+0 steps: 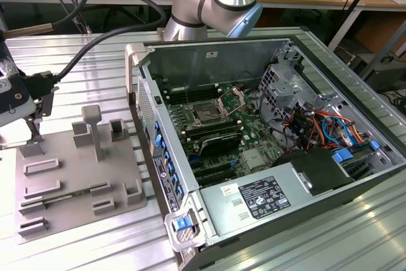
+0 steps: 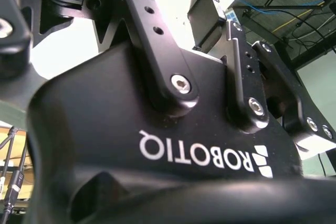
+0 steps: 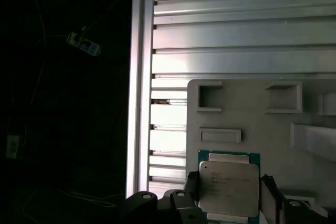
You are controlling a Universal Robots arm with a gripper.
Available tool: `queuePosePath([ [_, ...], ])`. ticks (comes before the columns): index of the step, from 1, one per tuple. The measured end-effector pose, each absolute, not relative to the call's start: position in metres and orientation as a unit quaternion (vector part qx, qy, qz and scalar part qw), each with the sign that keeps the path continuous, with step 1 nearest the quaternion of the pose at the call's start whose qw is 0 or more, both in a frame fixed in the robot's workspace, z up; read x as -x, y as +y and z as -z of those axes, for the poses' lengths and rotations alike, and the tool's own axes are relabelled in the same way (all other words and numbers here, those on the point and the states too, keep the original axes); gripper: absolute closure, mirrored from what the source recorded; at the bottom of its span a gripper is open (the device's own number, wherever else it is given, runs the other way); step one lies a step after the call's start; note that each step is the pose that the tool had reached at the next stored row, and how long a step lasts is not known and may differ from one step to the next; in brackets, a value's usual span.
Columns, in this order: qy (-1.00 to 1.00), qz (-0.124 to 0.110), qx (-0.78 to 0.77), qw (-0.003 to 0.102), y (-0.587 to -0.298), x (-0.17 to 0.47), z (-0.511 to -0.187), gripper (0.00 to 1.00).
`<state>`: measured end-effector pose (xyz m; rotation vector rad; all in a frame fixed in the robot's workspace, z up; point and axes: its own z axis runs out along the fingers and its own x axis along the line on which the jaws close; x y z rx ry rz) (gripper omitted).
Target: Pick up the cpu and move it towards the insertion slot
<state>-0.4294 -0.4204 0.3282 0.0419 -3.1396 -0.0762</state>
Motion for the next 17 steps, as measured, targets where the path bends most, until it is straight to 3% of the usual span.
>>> queuePosePath([
  [17, -1.000, 0.024, -0.013, 0.000, -0.4204, 0.4295, -0.3341, 0.45],
])
